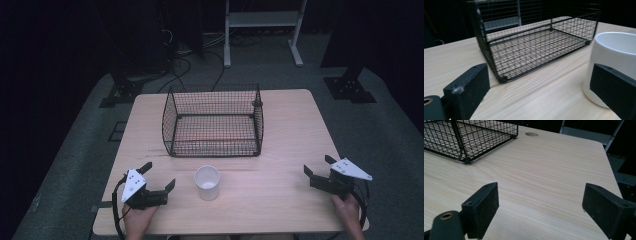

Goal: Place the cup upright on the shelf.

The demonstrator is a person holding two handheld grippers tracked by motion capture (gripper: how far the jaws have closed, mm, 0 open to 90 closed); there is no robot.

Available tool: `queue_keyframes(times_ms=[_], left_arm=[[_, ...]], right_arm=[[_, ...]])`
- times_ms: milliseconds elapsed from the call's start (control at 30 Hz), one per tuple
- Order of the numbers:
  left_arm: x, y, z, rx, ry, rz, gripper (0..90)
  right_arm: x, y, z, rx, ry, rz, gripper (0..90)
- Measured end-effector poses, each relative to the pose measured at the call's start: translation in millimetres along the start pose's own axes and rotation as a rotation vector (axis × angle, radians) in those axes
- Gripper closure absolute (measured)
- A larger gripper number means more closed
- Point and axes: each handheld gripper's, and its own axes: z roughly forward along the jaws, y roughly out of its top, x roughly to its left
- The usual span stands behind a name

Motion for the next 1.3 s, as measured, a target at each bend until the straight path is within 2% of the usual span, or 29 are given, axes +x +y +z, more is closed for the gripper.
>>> queue_keyframes(times_ms=[67,100,133,200,233,367,433,533,800,833,967,1067,1300], left_arm=[[-2.9,3.3,0.5,0.001,-0.028,-0.008,2.1],[-2.9,3.3,0.5,0.001,-0.028,-0.008,2.1],[-6.2,6.5,1.8,-0.012,-0.052,-0.001,2.1],[-8.3,8.3,3.0,-0.011,-0.059,0.012,2.1],[-11.2,10.7,4.9,-0.006,-0.085,0.029,2.1],[-14.0,13.5,6.6,0.004,-0.14,0.028,2.1],[-14.9,14.3,6.2,0.002,-0.15,0.031,2.1],[-17.7,16.7,4.3,-0.009,-0.186,0.033,2.1],[-26.5,18.8,9.1,0.015,-0.272,0.053,2.1],[-26.5,18.8,9.1,0.015,-0.272,0.053,2.1],[-31.5,20.9,13.8,0.037,-0.295,0.071,2.1],[-39.0,21.8,20.0,0.063,-0.335,0.091,2.1],[-50.5,25.1,30.7,0.108,-0.383,0.135,2.1]], right_arm=[[0.2,0.1,0.1,0.001,-0.002,0.0,13.0],[0.2,0.1,0.1,0.001,-0.002,0.0,13.0],[0.7,0.3,0.6,0.003,-0.002,-0.002,13.1],[1.2,0.4,0.8,0.005,-0.003,-0.007,13.0],[1.5,0.4,0.8,0.005,-0.003,-0.007,13.0],[1.7,0.4,0.9,0.005,-0.005,-0.01,13.0],[1.7,0.4,0.9,0.005,-0.005,-0.009,13.0],[1.7,0.4,0.9,0.005,-0.005,-0.009,13.0],[1.8,0.5,1.0,0.007,-0.006,-0.01,13.0],[1.8,0.5,1.0,0.007,-0.006,-0.01,13.0],[1.8,0.5,1.0,0.007,-0.007,-0.009,13.0],[2.0,0.4,0.9,0.006,-0.008,-0.013,13.0],[2.0,0.3,0.8,0.003,-0.007,-0.017,13.0]])
